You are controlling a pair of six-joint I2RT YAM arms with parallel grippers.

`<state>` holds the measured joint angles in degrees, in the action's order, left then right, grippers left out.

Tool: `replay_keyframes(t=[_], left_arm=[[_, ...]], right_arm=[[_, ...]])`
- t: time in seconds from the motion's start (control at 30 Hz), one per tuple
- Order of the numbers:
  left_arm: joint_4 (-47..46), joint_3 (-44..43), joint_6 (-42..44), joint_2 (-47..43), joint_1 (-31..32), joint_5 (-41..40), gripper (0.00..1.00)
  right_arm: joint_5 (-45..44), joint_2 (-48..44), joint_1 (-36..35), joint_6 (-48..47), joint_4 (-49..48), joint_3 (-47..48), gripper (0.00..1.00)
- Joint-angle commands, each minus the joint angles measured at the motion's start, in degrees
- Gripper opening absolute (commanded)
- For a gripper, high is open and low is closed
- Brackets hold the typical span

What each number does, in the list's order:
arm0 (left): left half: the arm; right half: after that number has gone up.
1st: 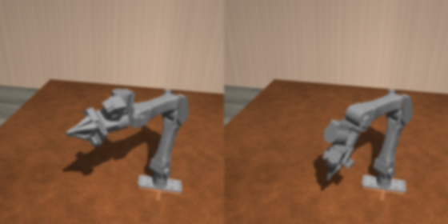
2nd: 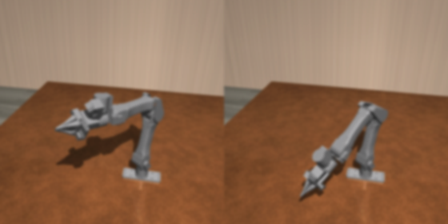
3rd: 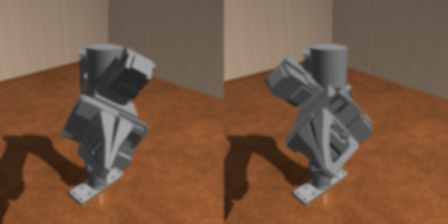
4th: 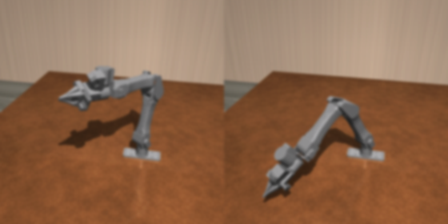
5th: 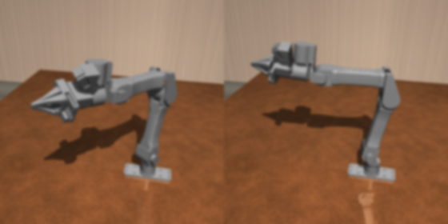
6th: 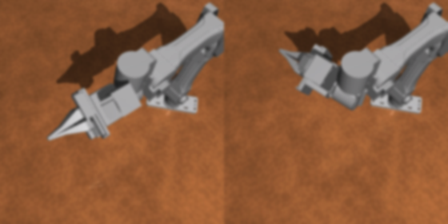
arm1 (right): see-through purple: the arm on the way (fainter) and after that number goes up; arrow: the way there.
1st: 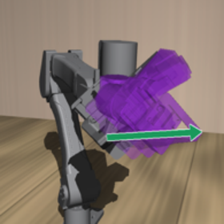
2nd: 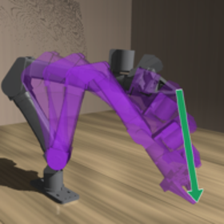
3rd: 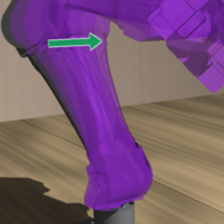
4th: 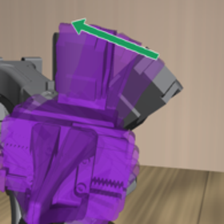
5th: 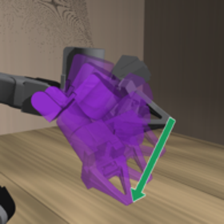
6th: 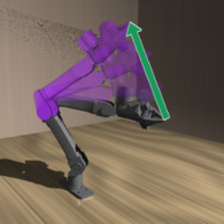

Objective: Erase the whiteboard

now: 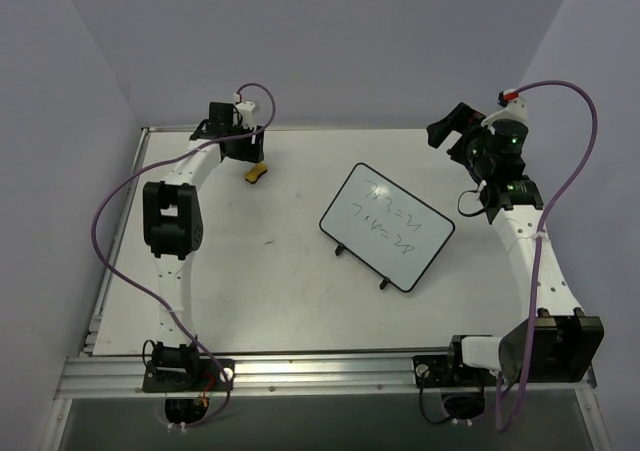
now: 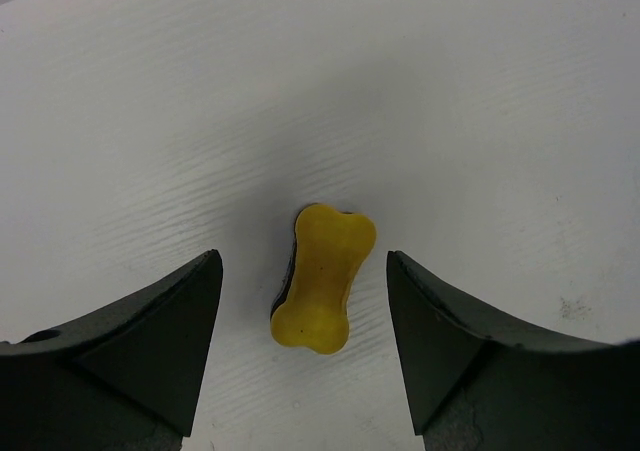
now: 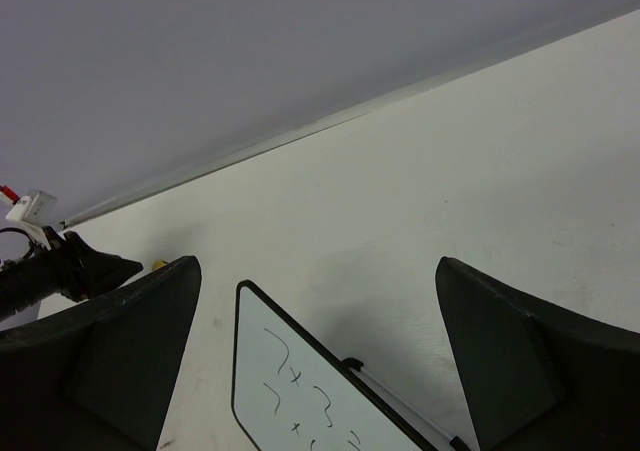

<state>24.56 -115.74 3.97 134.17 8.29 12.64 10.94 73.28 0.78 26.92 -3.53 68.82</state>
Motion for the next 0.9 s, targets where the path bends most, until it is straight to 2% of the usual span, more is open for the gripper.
replay_keyframes(t=[0.0, 0.2, 0.87], left_arm=[[1.37, -1.06, 1.13, 1.09, 0.49, 0.62, 0.75], [4.97, -2.91, 0.34, 2.5, 0.67, 1.59, 0.73], [6.47, -4.93, 0.87, 3.73, 1.46, 0.28, 0.68]], right_arm=[[0.31, 0.55, 0.45, -0.73, -0.87, 2.11, 1.0], [0.49, 0.55, 0.45, -0.73, -0.51, 2.29, 1.0], [0.05, -0.24, 0.45, -1.43, 0.72, 2.55, 1.0]])
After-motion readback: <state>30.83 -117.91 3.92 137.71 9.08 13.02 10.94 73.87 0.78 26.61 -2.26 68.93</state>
